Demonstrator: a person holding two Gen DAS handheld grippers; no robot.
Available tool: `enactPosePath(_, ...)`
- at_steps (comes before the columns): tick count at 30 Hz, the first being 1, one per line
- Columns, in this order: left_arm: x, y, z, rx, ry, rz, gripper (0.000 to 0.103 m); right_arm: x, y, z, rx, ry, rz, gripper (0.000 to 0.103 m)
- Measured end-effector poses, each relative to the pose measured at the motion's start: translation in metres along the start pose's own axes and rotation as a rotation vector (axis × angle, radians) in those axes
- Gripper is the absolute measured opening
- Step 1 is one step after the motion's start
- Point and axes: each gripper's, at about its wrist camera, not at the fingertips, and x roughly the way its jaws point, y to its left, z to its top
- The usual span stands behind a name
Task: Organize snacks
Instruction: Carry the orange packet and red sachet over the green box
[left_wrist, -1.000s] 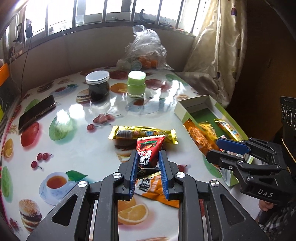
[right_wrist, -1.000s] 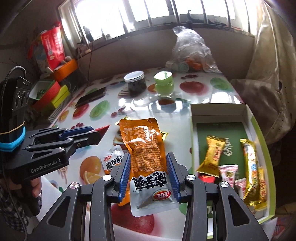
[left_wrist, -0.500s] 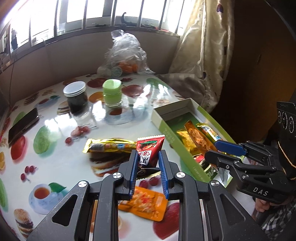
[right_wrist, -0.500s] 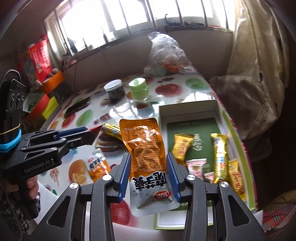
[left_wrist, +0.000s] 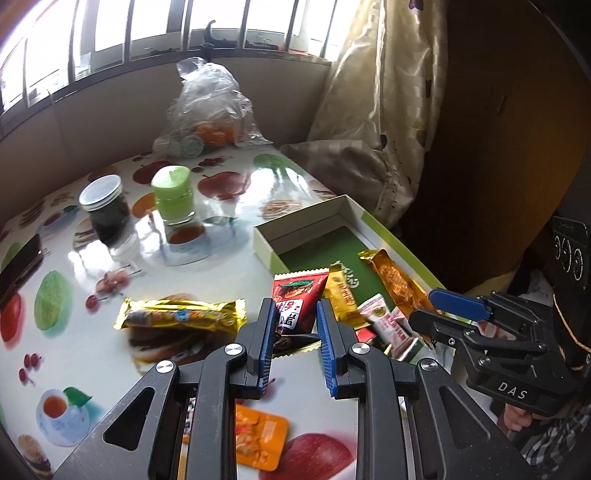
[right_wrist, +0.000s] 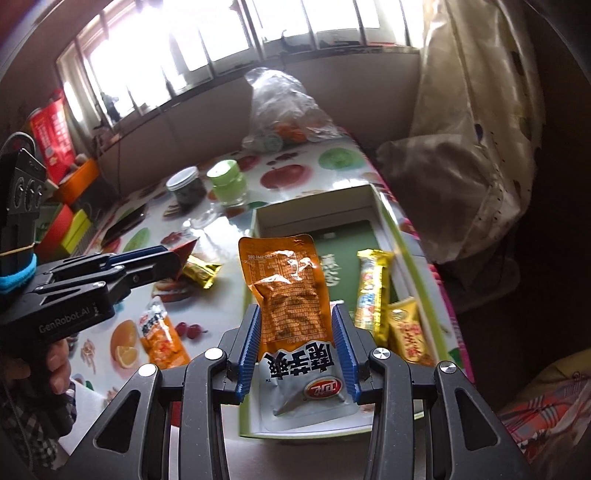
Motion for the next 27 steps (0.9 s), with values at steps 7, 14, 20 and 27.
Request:
enactPosePath(7, 0.014, -0.013, 0.004, 0.013, 0.019, -0.016, 0.024, 0.0, -0.017, -0.004, 0.03, 0.007, -0.032, 0.037)
enactPosePath(14, 0.032, -0.023, 0.006, 0.016, 0.042, -0.032, 0.024, 0.005, -0.028, -0.009, 0.031, 0.012, -0.093, 0.037)
enactPosePath(20, 0.046, -0.034, 0.005, 0.028, 0.07, -0.041, 0.024, 0.01, -0.03, -0.008, 0.012, 0.001, -0.142, 0.038)
enactPosePath(27, 0.058, -0.039, 0.007, 0.03, 0.09, -0.034, 0.024, 0.018, -0.033, -0.007, -0.011, -0.004, -0.2, 0.039)
